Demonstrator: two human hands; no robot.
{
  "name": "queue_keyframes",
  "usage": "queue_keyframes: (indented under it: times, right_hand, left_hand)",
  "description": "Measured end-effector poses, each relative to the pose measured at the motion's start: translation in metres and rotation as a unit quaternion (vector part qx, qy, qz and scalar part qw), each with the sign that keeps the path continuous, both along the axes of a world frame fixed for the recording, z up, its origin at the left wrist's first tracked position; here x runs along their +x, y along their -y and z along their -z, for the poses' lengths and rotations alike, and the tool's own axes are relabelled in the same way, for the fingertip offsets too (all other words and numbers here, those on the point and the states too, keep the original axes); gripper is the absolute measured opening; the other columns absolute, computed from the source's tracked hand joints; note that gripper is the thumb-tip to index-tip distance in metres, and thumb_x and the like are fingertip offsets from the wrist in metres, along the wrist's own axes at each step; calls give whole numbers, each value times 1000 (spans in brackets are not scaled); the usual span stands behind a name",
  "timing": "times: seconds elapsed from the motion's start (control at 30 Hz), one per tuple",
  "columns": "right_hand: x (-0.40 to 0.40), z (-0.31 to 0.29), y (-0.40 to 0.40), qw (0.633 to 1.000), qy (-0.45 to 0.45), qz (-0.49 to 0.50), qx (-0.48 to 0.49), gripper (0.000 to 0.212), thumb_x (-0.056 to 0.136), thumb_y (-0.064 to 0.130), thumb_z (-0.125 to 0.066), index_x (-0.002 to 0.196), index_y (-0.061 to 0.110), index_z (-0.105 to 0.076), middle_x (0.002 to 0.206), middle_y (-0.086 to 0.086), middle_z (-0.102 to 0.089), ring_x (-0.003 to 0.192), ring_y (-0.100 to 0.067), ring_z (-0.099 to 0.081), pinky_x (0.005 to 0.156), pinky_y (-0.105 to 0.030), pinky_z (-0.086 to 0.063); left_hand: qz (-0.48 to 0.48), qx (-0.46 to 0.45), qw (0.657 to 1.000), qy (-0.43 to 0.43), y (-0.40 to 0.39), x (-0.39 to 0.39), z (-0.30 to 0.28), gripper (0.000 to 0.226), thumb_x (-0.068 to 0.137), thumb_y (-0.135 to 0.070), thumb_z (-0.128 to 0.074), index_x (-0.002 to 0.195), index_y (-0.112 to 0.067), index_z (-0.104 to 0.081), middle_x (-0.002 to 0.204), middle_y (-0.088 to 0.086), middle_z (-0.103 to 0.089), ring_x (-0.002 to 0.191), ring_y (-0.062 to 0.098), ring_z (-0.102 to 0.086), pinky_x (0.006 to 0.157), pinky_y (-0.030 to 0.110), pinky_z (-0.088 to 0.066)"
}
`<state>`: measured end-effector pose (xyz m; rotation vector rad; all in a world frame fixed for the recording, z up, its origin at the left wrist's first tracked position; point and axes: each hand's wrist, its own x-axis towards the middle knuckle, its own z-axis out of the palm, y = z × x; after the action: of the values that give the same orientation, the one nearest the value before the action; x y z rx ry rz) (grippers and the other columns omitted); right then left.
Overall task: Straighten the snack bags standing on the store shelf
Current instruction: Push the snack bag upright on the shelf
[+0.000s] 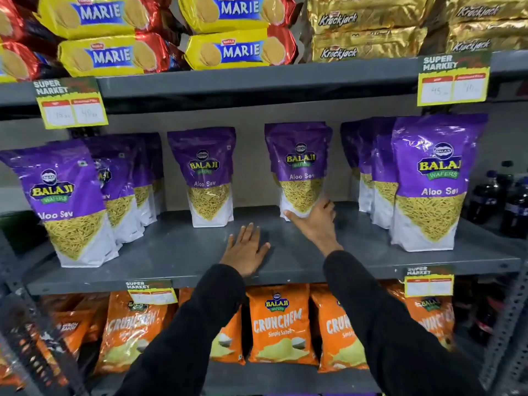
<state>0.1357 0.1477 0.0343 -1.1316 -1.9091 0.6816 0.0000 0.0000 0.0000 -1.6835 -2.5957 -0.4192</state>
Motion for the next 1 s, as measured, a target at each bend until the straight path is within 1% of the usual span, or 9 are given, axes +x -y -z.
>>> queue_keyframes:
  times: [0.07, 0.13, 0.27, 0.37, 0.57, 0.8, 0.9, 1.0]
  right_hand:
    - [-16, -5, -6, 1000, 1, 22, -17, 133, 66, 61, -86, 155, 1, -8, 153, -24, -24, 141, -44, -28, 113, -55, -34]
    - [-34, -11, -14, 998, -7, 41, -37, 139, 63, 62, -87, 156, 0, -4, 157, -25, -20, 144, -45, -25, 113, -59, -34]
    - [-59, -13, -32, 997, 5, 72, -25, 143, 62, 61, -88, 157, 1, 0, 162, -30, -8, 149, -50, -16, 111, -65, -33]
    - [-72, -12, -38, 996, 10, 87, -9, 145, 63, 57, -89, 157, -2, 3, 162, -34, -6, 147, -54, -17, 109, -67, -35]
    - [-80, -11, -42, 993, 17, 117, -3, 139, 65, 42, -93, 159, 5, 2, 162, -32, -10, 146, -52, -24, 106, -69, -37]
    - [-74, -9, -33, 991, 34, 129, 14, 127, 69, 44, -90, 158, 7, -8, 161, -31, -15, 141, -48, -33, 104, -63, -40]
    - [-69, -8, -24, 992, 29, 124, 17, 126, 71, 42, -90, 159, 9, -6, 160, -30, -15, 139, -47, -34, 104, -62, -39]
    - [-60, -7, -11, 993, 29, 116, 21, 129, 73, 41, -88, 160, 11, 3, 160, -29, -14, 140, -47, -31, 106, -63, -37]
  left_hand:
    - [-15, -19, 999, 21, -7, -8, -1, 70, 104, -53, -22, 161, -16, -6, 171, 4, 1, 158, 23, 2, 127, 49, -1]
    - [-23, -43, 999, 21, -13, -17, -1, 71, 103, -55, -21, 161, -17, -9, 171, 3, -4, 158, 23, -2, 127, 51, -3]
    - [-6, -54, 998, 17, -18, -23, 5, 72, 100, -59, -18, 160, -20, -10, 171, 2, -6, 158, 22, -2, 126, 51, -2]
    - [-2, -48, 999, 17, -18, -25, 7, 72, 100, -59, -18, 160, -20, -10, 171, 2, -6, 158, 22, -2, 127, 52, -2]
    - [6, -50, 999, 16, -18, -24, 5, 70, 101, -57, -19, 160, -20, -13, 170, 2, -8, 158, 23, -2, 126, 54, -2]
    - [4, -56, 998, 15, -18, -23, 3, 69, 101, -56, -20, 160, -20, -12, 171, 2, -7, 158, 22, -3, 126, 52, -1]
    - [3, -59, 998, 12, -18, -21, 2, 69, 101, -56, -20, 160, -20, -13, 171, 2, -7, 158, 22, -4, 126, 52, -2]
    - [0, -62, 998, 6, -17, -21, 2, 69, 102, -56, -20, 160, -20, -13, 170, 2, -9, 158, 22, -5, 126, 52, -3]
